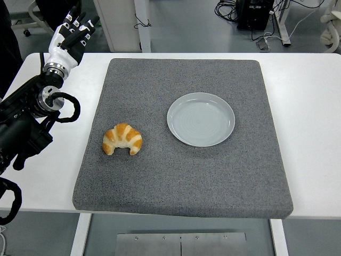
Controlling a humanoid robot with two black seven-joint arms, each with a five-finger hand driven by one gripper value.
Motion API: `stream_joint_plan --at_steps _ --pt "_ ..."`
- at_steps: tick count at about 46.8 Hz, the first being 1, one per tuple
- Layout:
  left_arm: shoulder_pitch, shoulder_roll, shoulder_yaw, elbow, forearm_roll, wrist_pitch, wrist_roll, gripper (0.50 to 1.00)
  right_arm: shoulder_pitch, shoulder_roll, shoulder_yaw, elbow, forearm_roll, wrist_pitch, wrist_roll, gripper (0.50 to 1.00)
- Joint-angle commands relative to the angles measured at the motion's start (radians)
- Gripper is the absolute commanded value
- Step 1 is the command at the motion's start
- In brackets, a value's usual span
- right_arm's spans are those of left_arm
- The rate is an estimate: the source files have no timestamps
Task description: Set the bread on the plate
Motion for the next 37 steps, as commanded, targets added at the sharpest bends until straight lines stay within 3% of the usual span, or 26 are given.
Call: stream_joint_plan --at_steps 1,10,26,32,37 --pt "-0.003 0.025 0.032 -0.026 0.000 -0.012 -0.001 0.975 -0.001 0.000 0.000 0.000 0.000 0.000 0.000 1.000" --pt "-0.003 0.033 0.053 -0.031 0.000 -0.078 -0.003 0.975 -0.001 0.000 0.000 0.000 0.000 0.000 0.000 1.000" --pt "-0.023 0.043 0.158 -0.051 0.109 -0.068 0.009 0.975 -0.001 0.000 0.000 0.000 0.000 0.000 0.000 1.000" --pt "-0.026 0.106 0.204 -0.133 0.139 -0.054 0.011 0.974 0.001 0.000 0.000 0.000 0.000 0.000 0.000 1.000" --pt "-0.021 0.160 0.237 -0.247 0.156 -0.006 0.011 0.974 0.001 0.000 0.000 0.000 0.000 0.000 0.000 1.000"
